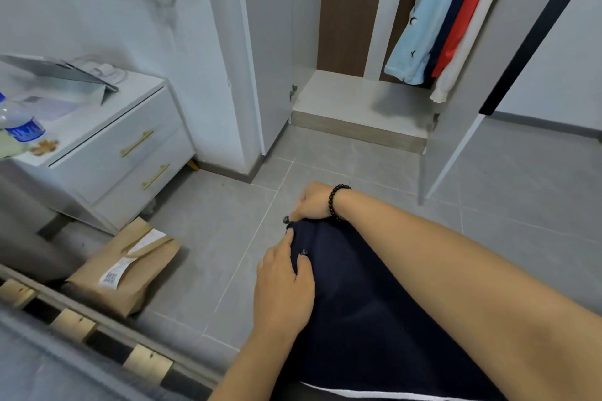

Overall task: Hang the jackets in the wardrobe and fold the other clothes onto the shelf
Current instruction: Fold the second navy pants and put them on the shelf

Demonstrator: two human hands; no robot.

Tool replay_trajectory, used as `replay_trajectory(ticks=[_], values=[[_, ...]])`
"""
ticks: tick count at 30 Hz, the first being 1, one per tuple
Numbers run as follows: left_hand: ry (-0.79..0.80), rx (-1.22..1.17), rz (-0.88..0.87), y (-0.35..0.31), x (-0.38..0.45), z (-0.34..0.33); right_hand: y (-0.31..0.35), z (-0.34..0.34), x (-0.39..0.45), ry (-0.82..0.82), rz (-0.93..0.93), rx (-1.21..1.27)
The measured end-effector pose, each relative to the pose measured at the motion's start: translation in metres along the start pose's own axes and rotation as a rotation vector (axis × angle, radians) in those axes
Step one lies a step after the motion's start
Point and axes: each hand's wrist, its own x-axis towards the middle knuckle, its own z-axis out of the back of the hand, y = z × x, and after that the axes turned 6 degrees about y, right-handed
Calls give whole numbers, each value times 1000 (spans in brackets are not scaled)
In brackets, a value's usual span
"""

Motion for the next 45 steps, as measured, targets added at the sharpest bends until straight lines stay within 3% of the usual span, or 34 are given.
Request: replay_trajectory(ticks=[2, 4, 6, 8, 10, 13, 15, 19, 23, 26, 29, 31, 34, 37, 41, 45], values=[[26, 38, -1, 0, 2, -1, -1, -5, -2, -131, 27, -72], [46, 109, -18, -2, 2, 0, -12, -14, -10, -307, 60, 65], [46, 187, -78, -4, 2, 0, -27, -28, -31, -482, 165, 209], [38, 280, -184, -5, 1, 1, -46, -47, -60, -612, 321, 159], [80, 393, -302, -4, 2, 4, -71, -70, -86, -579, 346, -22], [245, 518, -408, -4, 4, 3, -121, -98, -119, -339, 39, -158], [318, 605, -400, -4, 5, -2, -150, -103, -137, -314, -98, -153], [391, 667, -328, -6, 11, -12, -192, -98, -166, -342, -171, 199], [451, 711, -263, -8, 10, -26, -225, -107, -182, -388, -104, 688], [439, 706, -224, -30, 3, -47, -252, -120, -188, -439, -86, 883], [491, 598, -369, -61, -14, -73, -277, -135, -189, -526, -167, 1003], [565, 525, -498, -80, -32, -90, -294, -147, -188, -468, -277, 1096], [614, 537, -603, -94, -49, -109, -312, -168, -193, -250, -306, 1548], [581, 534, -605, -93, -54, -111, -324, -189, -196, -360, -155, 1917], [577, 486, -583, -88, -52, -106, -322, -203, -193, -413, 1, 2105], [581, 478, -555, -83, -50, -105, -326, -201, -192, -415, -1, 2108]])
